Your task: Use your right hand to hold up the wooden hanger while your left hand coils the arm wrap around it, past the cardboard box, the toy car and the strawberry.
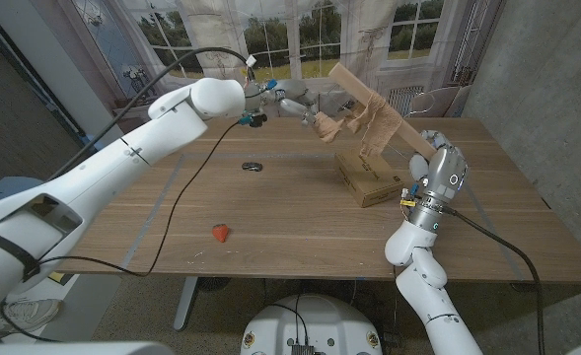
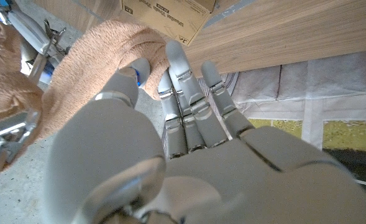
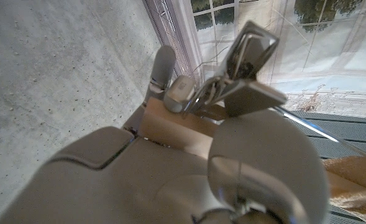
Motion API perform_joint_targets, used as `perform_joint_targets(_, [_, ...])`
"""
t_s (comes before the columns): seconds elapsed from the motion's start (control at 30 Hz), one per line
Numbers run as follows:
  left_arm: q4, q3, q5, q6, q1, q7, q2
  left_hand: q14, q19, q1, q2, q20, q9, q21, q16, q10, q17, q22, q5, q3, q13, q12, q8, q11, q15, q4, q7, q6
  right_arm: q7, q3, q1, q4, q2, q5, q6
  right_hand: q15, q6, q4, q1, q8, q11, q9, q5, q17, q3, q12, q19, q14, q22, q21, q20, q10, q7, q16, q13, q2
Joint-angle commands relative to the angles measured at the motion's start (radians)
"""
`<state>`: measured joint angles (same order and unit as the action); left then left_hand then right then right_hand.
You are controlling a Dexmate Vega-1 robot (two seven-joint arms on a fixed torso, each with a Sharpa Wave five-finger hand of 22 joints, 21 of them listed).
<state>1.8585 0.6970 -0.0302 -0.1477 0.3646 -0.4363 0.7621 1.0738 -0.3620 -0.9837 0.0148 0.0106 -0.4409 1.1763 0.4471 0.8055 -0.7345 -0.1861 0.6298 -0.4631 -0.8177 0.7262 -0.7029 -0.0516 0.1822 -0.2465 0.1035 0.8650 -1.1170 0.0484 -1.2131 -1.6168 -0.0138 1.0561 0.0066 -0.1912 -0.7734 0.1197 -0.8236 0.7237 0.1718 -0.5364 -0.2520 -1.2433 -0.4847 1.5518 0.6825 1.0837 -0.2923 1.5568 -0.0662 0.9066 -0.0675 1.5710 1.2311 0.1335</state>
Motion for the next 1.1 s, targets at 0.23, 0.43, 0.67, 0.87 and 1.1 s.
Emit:
perform_joint_targets(0.23, [0.048, 0.042, -0.049, 0.122, 0.02, -0.079, -0.021, -0.006, 0.007, -0.009, 0.018, 0.003, -0.026, 0.008, -0.006, 0.224, -0.002, -0.001, 0.0, -0.102, 0.003, -0.004, -0.002, 0.184, 0.017, 0.1, -0.081, 0.101, 0.0, -0.012, 0.041, 0.019, -0.075, 0.016, -0.073, -0.022, -0.009, -0.005, 0.011, 0.008, 0.011, 0.007, -0.003, -0.006, -0.013, 0.005, 0.012, 0.01, -0.004, 0.004, -0.134, 0.018, 0.011, 0.005, 0.004, 0.035])
perform_joint_targets(0.43, [0.039, 0.052, -0.059, 0.143, 0.016, -0.102, -0.039, -0.007, 0.006, -0.008, 0.018, 0.003, -0.027, 0.012, -0.009, 0.224, -0.002, -0.001, -0.001, -0.104, 0.001, -0.006, 0.0, 0.185, 0.016, 0.101, -0.079, 0.1, 0.0, 0.0, 0.058, 0.027, -0.076, 0.018, -0.106, -0.022, -0.009, -0.006, 0.01, 0.008, 0.011, 0.012, -0.002, -0.006, -0.015, 0.006, 0.013, 0.012, -0.003, 0.004, -0.135, 0.021, 0.01, 0.005, 0.004, 0.035])
perform_joint_targets(0.67, [0.036, 0.065, -0.086, 0.167, 0.011, -0.116, -0.056, -0.006, 0.008, -0.009, 0.017, 0.002, -0.025, 0.014, -0.009, 0.223, -0.004, 0.0, -0.003, -0.104, 0.0, -0.007, 0.002, 0.185, 0.016, 0.1, -0.08, 0.103, 0.0, 0.037, 0.079, 0.035, -0.054, 0.003, -0.166, -0.022, -0.01, -0.006, 0.009, 0.008, 0.011, 0.017, -0.001, -0.006, -0.017, 0.006, 0.014, 0.014, -0.003, 0.004, -0.135, 0.023, 0.011, 0.005, 0.004, 0.034])
perform_joint_targets(0.87, [0.073, 0.063, -0.144, 0.194, 0.02, -0.091, -0.056, -0.006, 0.01, -0.008, 0.018, 0.002, -0.024, 0.017, -0.01, 0.223, -0.007, 0.0, -0.006, -0.103, 0.0, -0.01, 0.004, 0.182, 0.016, 0.1, -0.078, 0.102, 0.0, 0.088, 0.103, 0.047, -0.013, -0.033, -0.24, -0.022, -0.01, -0.007, 0.008, 0.009, 0.01, 0.022, 0.001, -0.006, -0.019, 0.005, 0.015, 0.016, -0.003, 0.004, -0.135, 0.024, 0.011, 0.005, 0.004, 0.034])
perform_joint_targets(1.1, [0.11, 0.036, -0.169, 0.249, 0.045, -0.052, -0.057, -0.005, 0.01, -0.003, 0.016, 0.001, -0.02, 0.02, -0.013, 0.226, -0.006, 0.001, -0.007, -0.103, 0.0, -0.011, 0.007, 0.185, 0.02, 0.102, -0.082, 0.108, 0.0, 0.148, 0.139, 0.074, 0.035, -0.08, -0.336, -0.021, -0.01, -0.007, 0.008, 0.01, 0.01, 0.024, 0.002, -0.006, -0.02, 0.005, 0.016, 0.017, -0.002, 0.004, -0.136, 0.025, 0.011, 0.005, 0.004, 0.034])
